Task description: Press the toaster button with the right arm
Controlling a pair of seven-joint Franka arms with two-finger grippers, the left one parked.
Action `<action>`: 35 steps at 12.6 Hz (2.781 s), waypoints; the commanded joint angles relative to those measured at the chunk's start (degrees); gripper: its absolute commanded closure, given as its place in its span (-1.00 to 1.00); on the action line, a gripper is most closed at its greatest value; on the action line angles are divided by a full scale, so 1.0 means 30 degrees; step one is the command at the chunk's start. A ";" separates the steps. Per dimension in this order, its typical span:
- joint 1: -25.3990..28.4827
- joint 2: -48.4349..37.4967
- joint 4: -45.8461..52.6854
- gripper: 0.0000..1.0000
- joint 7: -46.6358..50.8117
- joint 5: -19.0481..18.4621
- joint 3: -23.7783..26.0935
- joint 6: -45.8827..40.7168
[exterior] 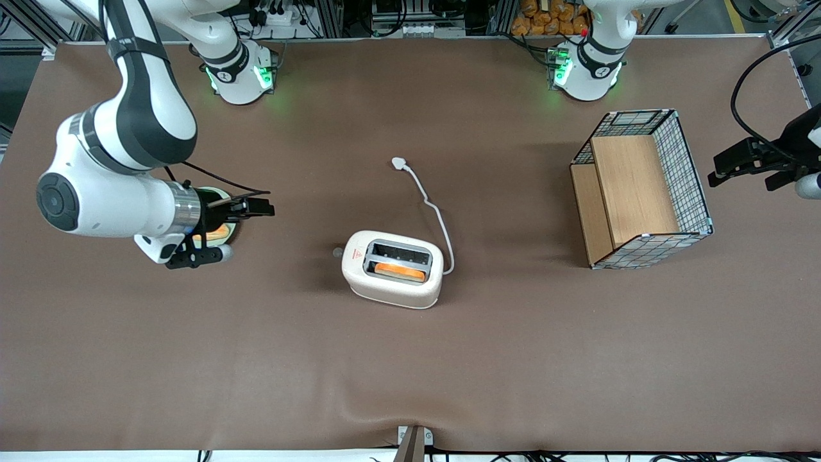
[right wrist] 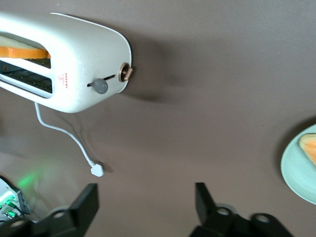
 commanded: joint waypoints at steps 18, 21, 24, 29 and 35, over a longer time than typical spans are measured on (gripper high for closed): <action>0.3581 0.3560 -0.1132 1.00 0.0131 0.4016 -0.0100 0.8484; 0.3523 0.3851 -0.1513 1.00 0.0102 0.5012 -0.0100 0.9043; 0.3201 0.4144 -0.1543 1.00 0.0102 0.5043 -0.0100 0.9220; 0.2966 0.4701 -0.1659 1.00 -0.0162 0.6826 -0.0100 0.9249; 0.2614 0.5287 -0.1660 1.00 -0.0278 0.7996 -0.0100 0.9220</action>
